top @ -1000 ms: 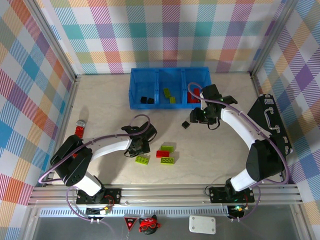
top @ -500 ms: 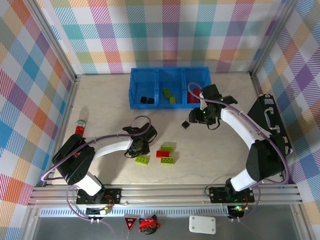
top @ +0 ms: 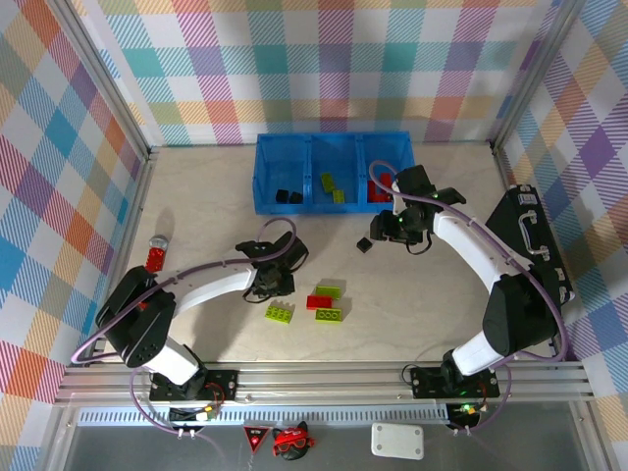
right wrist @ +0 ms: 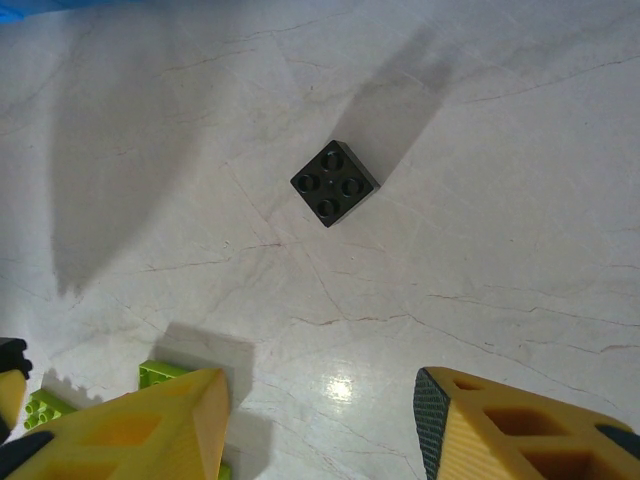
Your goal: Sort the legos into containers by color
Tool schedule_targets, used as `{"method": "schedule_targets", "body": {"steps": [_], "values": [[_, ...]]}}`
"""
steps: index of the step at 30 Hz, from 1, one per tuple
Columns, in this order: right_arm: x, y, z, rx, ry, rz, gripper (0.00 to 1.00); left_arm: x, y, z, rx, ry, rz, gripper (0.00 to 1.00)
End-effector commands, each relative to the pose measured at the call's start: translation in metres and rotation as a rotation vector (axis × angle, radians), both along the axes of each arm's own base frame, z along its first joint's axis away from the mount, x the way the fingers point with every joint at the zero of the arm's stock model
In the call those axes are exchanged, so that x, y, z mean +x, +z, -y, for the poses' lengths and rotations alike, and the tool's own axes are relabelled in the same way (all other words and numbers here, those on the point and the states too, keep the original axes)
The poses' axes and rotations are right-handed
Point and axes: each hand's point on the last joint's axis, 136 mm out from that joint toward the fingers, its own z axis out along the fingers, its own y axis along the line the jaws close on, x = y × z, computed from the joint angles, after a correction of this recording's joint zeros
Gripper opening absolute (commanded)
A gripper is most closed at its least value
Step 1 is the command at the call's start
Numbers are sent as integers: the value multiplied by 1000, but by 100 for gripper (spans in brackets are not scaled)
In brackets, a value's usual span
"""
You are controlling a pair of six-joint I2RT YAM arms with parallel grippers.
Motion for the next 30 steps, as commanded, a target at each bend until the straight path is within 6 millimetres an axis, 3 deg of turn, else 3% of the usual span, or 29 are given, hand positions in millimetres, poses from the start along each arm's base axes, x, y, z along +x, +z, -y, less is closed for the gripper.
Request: {"method": "schedule_targets", "body": {"steps": [1,8,18,26,30], "values": [[-3,7,-2,20,-5,14,54,15,30,-7,11,-45,58,17],[-6,12,0,16,-13,19,54,60,68,-8,0,-95,148,4],[-11,26,4,21,-34,43,54,145,107,9,-118,-129,240,3],[-17,29,8,20,-45,42,54,210,107,16,-145,-148,265,6],[-19,32,8,19,-45,46,54,240,94,18,-130,-145,272,6]]}}
